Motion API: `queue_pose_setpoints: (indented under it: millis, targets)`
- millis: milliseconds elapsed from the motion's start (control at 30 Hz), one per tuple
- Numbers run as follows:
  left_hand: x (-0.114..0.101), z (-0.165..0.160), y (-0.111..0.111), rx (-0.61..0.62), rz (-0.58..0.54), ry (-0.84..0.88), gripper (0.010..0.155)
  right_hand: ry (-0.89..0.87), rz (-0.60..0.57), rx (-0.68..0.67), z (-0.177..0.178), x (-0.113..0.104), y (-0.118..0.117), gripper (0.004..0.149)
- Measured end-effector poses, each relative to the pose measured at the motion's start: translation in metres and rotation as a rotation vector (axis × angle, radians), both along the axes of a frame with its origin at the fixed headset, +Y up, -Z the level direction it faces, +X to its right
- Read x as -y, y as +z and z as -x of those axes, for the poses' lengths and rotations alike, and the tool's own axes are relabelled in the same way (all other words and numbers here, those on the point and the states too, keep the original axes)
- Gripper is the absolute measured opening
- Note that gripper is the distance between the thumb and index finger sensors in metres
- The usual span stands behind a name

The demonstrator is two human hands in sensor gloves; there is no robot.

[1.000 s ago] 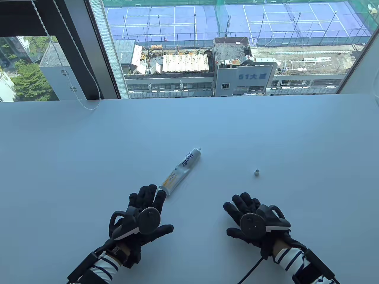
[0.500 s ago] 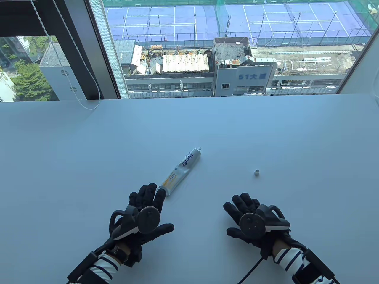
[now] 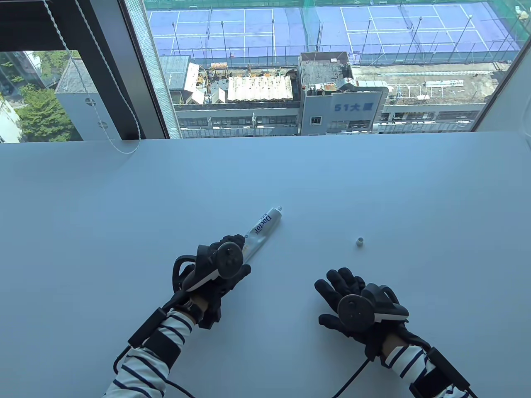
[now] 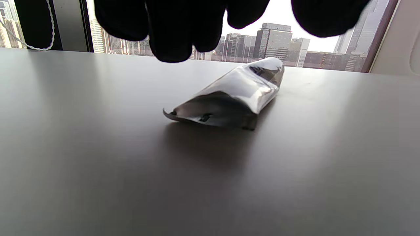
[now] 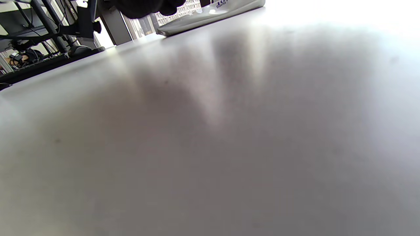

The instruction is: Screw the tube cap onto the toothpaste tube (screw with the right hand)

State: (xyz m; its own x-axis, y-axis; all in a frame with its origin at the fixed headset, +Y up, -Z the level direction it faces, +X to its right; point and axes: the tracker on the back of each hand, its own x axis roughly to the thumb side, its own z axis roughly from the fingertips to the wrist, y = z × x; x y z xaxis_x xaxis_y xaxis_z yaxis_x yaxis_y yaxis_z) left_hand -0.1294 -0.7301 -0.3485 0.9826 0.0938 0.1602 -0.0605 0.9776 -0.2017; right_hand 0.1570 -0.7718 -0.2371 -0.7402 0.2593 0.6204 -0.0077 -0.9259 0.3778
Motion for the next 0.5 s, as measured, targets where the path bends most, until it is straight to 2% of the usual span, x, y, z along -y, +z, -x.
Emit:
queue_pose_setpoints:
  millis: [167,367,433,500]
  targets:
    - [0.008,-0.028,-0.039,-0.121,0.011,-0.145,0.066,0.008,-0.004,0.003,-0.001,-0.001,0.0,0.075]
    - [0.022,-0.049,-0.052,-0.171,0.069,-0.203,0.066,0.006,-0.005,0.013,-0.005,0.0,-0.002,0.075]
    - [0.021,-0.053,-0.053,-0.198,0.077,-0.211,0.069,0.007,-0.004,0.015,-0.005,0.0,-0.002,0.075]
    - [0.02,-0.056,-0.057,-0.21,0.147,-0.222,0.077,0.01,-0.004,0.014,-0.005,0.0,-0.002,0.075]
